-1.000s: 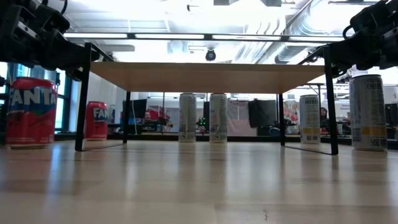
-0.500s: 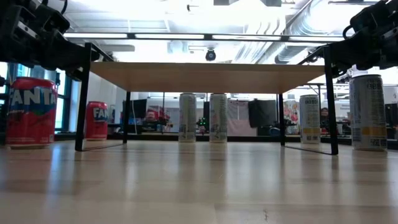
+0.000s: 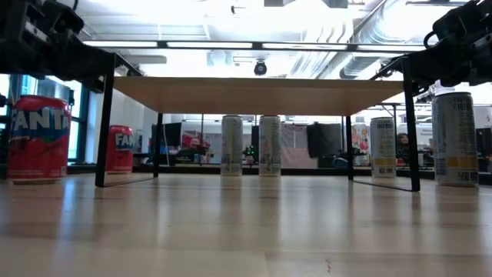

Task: Place canned beverage on shelf
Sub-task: Put the red soda can on the shelf

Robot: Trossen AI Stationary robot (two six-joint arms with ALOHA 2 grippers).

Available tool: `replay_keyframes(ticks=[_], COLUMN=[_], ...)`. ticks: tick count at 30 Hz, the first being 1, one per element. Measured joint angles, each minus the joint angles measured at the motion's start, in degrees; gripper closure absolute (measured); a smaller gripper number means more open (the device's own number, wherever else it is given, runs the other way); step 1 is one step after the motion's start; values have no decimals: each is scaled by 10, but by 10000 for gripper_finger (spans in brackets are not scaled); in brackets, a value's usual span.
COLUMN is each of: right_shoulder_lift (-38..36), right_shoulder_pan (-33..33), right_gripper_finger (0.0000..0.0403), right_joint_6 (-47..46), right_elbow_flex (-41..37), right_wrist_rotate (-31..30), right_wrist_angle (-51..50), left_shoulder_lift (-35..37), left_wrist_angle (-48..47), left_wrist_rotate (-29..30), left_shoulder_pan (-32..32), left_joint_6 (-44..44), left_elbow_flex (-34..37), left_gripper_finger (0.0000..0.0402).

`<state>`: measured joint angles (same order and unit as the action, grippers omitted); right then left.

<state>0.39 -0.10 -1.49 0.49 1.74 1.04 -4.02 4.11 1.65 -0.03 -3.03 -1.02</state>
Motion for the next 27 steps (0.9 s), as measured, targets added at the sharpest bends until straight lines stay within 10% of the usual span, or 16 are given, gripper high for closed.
replay_keyframes(ticks=[27], right_shoulder_lift=[0], right_shoulder_pan=[0], right_gripper_finger=[402], right_joint_6=[0], right_elbow_flex=[0], right_wrist_rotate=[0], right_wrist_angle=[0], left_shoulder_lift=[-13], left_wrist_angle=[135], left_wrist_rotate=[-44], left_shoulder_pan=[0], left_joint_6=[-83], left_elbow_flex=[-31], left_gripper_finger=[401])
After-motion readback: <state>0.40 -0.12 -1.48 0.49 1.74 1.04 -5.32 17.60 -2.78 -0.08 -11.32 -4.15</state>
